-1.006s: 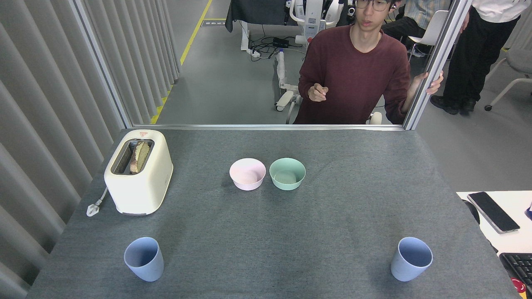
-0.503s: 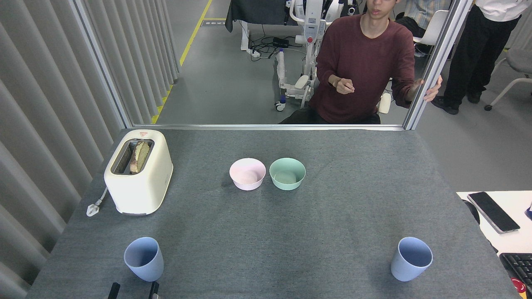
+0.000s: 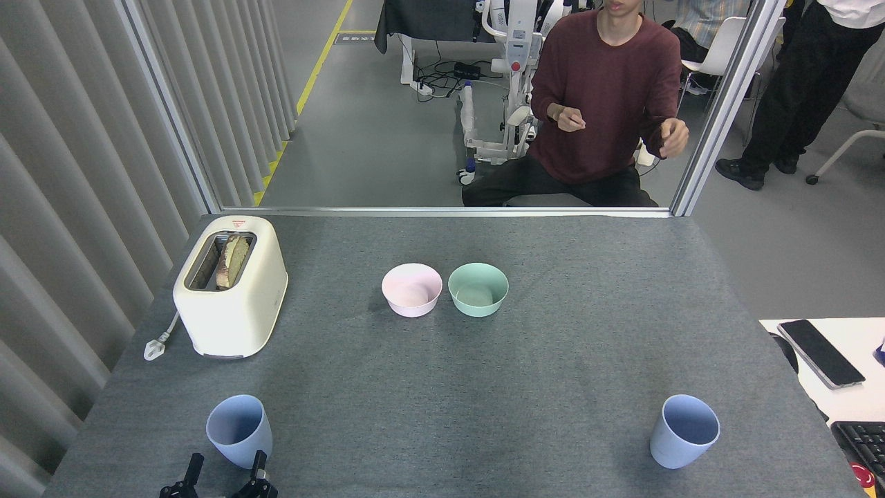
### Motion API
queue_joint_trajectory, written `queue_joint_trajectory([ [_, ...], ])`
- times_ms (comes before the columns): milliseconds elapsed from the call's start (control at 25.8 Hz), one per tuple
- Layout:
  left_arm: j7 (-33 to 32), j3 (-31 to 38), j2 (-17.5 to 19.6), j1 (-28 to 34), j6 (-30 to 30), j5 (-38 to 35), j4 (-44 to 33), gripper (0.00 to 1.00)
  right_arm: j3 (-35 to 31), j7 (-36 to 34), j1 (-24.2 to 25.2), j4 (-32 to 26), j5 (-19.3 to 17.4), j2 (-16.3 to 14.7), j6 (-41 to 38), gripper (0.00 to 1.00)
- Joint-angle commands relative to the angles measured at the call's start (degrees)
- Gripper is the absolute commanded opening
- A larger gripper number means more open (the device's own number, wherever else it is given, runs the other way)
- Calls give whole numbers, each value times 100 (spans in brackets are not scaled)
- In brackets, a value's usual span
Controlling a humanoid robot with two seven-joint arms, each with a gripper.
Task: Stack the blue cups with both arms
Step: 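Grasp the blue cup nearest the left gripper and lift it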
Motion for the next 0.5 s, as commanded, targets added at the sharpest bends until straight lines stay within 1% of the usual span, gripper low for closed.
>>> queue_joint_trajectory([
  [0, 3, -8, -9, -181, -10, -27, 160, 100, 4, 1, -12, 21, 0, -7, 1, 100],
  [465, 11, -421, -70, -911, -10, -53, 898, 100, -22, -34, -21, 126, 0, -16, 1, 100],
])
